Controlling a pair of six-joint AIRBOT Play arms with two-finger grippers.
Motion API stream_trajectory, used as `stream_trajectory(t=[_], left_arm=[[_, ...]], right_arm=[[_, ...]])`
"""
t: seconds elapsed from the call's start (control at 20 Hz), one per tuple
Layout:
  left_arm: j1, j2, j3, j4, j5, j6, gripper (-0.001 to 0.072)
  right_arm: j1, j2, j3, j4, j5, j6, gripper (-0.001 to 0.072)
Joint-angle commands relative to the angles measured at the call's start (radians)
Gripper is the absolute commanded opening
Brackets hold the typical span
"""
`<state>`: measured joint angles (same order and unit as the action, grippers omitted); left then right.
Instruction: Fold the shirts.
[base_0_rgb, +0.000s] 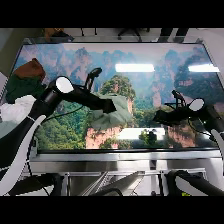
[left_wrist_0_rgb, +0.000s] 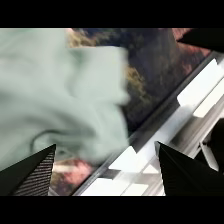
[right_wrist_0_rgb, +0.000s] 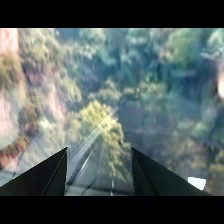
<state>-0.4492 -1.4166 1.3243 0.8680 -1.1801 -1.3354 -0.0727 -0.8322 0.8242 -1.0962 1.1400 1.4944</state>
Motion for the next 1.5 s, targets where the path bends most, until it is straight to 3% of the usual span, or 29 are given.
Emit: stream_trajectory(t=[0.0, 0.2, 0.3, 0.45, 0.6, 0.7, 0.85, 0.95, 1.0, 1.05, 1.1, 1.15, 1.2, 1.25, 1.3, 1.45], left_arm=[[-0.031, 0.012, -0.043, 0.007, -0.022, -0.019, 0.0691], [0.159, 0.021, -0.036, 0.084, -0.211, -0.028, 0.0692], [0.255, 0.058, -0.156, 0.079, -0.209, -0.027, 0.0691], [0.319, 0.133, -0.424, 0.055, -0.076, 0.001, 0.0691], [0.283, 0.138, -0.614, -0.102, 0.13, 0.111, 0.0691], [0.234, 0.093, -0.664, -0.223, 0.245, 0.183, 0.0691], [0.165, -0.016, -0.626, -0.32, 0.281, 0.256, 0.0688], [0.137, -0.087, -0.571, -0.312, 0.275, 0.259, 0.0456], [0.136, -0.115, -0.546, -0.311, 0.256, 0.26, 0.0449], [0.136, -0.135, -0.524, -0.31, 0.226, 0.262, 0.0398], [0.144, -0.146, -0.506, -0.309, 0.2, 0.27, 0.019], [0.157, -0.148, -0.494, -0.309, 0.177, 0.284, 0.0024], [0.172, -0.143, -0.484, -0.31, 0.157, 0.288, 0.0013], [0.192, -0.132, -0.481, -0.31, 0.143, 0.288, 0.0013], [0.215, -0.109, -0.483, -0.309, 0.135, 0.287, 0.0013], [0.294, 0.009, -0.483, -0.31, 0.094, 0.278, 0.0012]], right_arm=[[-0.005, 0.004, 0.002, 0.001, 0.037, -0.007, 0.0441], [-0.005, -0.008, 0.011, 0.036, -0.058, -0.087, 0.0442], [-0.005, -0.038, 0.027, 0.14, -0.118, -0.193, 0.0442], [0.01, -0.141, 0.053, 0.328, -0.153, -0.339, 0.0443], [0.065, -0.27, 0.06, 0.466, -0.198, -0.457, 0.0444], [0.111, -0.342, 0.06, 0.564, -0.214, -0.524, 0.0444], [0.169, -0.415, 0.072, 0.653, -0.235, -0.581, 0.0443], [0.194, -0.446, 0.095, 0.656, -0.235, -0.582, 0.0443], [0.204, -0.457, 0.105, 0.656, -0.235, -0.583, 0.0442], [0.211, -0.464, 0.11, 0.657, -0.235, -0.583, 0.0435], [0.215, -0.467, 0.113, 0.657, -0.235, -0.583, 0.0431], [0.216, -0.467, 0.115, 0.657, -0.232, -0.583, 0.0298], [0.214, -0.467, 0.116, 0.656, -0.223, -0.584, 0.0144], [0.212, -0.467, 0.119, 0.656, -0.209, -0.599, 0.0056], [0.21, -0.466, 0.126, 0.657, -0.188, -0.609, 0.0024], [0.188, -0.44, 0.194, 0.657, -0.102, -0.616, 0.0023]])
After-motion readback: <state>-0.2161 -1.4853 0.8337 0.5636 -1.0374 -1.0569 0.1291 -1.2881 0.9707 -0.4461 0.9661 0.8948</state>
